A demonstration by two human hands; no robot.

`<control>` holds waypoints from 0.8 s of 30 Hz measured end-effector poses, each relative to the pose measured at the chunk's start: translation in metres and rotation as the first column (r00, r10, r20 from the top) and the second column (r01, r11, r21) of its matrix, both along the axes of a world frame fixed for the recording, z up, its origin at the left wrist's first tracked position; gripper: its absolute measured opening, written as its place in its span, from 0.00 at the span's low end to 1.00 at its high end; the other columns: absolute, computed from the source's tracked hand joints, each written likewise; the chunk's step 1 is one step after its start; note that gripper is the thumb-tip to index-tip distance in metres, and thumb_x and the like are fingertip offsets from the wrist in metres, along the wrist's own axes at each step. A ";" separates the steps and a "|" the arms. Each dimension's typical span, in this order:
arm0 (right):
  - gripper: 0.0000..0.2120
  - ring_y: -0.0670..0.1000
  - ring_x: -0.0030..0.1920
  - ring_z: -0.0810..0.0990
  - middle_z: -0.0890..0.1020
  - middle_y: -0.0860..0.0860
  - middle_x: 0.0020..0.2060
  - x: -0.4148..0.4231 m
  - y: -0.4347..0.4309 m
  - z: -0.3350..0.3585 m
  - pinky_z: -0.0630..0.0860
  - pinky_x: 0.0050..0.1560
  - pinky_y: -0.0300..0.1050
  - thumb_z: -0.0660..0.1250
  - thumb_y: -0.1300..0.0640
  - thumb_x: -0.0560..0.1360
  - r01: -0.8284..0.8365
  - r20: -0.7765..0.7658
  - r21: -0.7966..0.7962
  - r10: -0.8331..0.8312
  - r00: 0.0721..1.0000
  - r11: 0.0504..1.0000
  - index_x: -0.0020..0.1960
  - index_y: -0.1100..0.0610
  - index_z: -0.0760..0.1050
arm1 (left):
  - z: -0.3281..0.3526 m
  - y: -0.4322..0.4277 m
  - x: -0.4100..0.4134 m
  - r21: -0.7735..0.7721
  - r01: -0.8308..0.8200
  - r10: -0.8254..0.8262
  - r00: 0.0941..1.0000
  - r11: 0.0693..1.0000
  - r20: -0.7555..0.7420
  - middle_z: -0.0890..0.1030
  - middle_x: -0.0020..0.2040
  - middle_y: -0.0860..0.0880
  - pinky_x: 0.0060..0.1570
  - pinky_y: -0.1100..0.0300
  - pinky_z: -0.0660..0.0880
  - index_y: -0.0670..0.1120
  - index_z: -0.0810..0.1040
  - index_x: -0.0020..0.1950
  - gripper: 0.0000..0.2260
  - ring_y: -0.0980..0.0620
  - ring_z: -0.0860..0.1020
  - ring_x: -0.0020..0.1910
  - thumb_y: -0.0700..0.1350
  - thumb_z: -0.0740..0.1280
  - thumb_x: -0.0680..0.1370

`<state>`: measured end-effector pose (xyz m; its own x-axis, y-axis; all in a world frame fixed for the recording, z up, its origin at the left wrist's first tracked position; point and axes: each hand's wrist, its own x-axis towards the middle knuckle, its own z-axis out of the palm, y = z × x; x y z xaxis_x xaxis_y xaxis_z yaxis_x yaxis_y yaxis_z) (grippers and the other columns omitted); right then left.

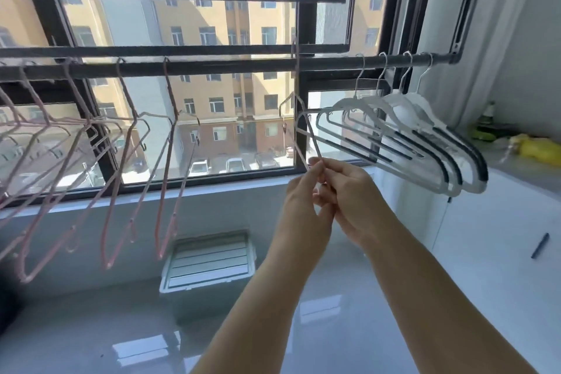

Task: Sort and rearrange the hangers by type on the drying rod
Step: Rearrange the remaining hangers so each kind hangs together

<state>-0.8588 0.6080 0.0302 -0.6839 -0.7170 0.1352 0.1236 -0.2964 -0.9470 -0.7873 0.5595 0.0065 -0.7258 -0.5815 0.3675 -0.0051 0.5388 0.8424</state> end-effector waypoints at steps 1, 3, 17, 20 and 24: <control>0.12 0.42 0.19 0.67 0.71 0.47 0.22 -0.005 0.005 0.002 0.70 0.28 0.37 0.54 0.67 0.78 0.018 0.010 -0.001 -0.018 1.000 1.000 0.56 0.63 0.74 | 0.003 0.005 -0.005 -0.007 0.015 -0.015 1.000 1.000 0.000 0.67 0.67 0.54 0.43 0.84 0.62 0.55 0.62 0.71 0.26 0.63 0.67 0.53 0.37 0.63 0.76; 0.13 0.43 0.19 0.67 0.72 0.46 0.22 -0.014 0.014 0.006 0.69 0.25 0.35 0.54 0.68 0.78 0.049 0.023 0.002 -0.049 0.999 0.999 0.55 0.63 0.75 | 0.007 0.012 -0.014 -0.018 0.040 -0.040 0.999 0.999 0.008 0.67 0.67 0.53 0.40 0.87 0.60 0.54 0.62 0.71 0.26 0.63 0.66 0.52 0.37 0.62 0.76; 0.12 0.42 0.19 0.64 0.69 0.53 0.28 -0.033 0.047 0.006 0.67 0.21 0.33 0.53 0.69 0.77 0.074 0.059 0.032 -0.076 0.995 0.997 0.51 0.65 0.75 | 0.009 0.045 -0.037 -0.007 0.076 -0.076 0.995 0.997 0.062 0.66 0.66 0.49 0.35 0.87 0.59 0.54 0.62 0.71 0.26 0.60 0.67 0.49 0.35 0.61 0.76; 0.13 0.43 0.19 0.63 0.68 0.51 0.25 -0.033 0.052 0.006 0.69 0.22 0.33 0.53 0.69 0.77 0.054 0.031 0.057 -0.056 0.998 0.997 0.45 0.63 0.76 | 0.004 0.049 -0.035 -0.012 0.059 -0.058 0.996 0.998 0.068 0.66 0.66 0.50 0.40 0.86 0.59 0.55 0.60 0.72 0.26 0.60 0.68 0.51 0.38 0.62 0.77; 0.12 0.46 0.24 0.65 0.71 0.52 0.30 -0.040 0.051 -0.003 0.77 0.37 0.41 0.54 0.66 0.79 0.100 -0.022 0.138 -0.098 0.995 0.985 0.47 0.60 0.76 | -0.008 0.050 -0.021 -0.003 0.041 -0.040 0.995 0.999 0.094 0.65 0.68 0.51 0.55 0.70 0.63 0.56 0.57 0.73 0.28 0.59 0.71 0.59 0.44 0.64 0.77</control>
<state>-0.8993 0.6589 0.0270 -0.7510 -0.6584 0.0504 0.0854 -0.1725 -0.9813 -0.8084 0.6099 -0.0019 -0.7800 -0.5493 0.2997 -0.0618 0.5443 0.8366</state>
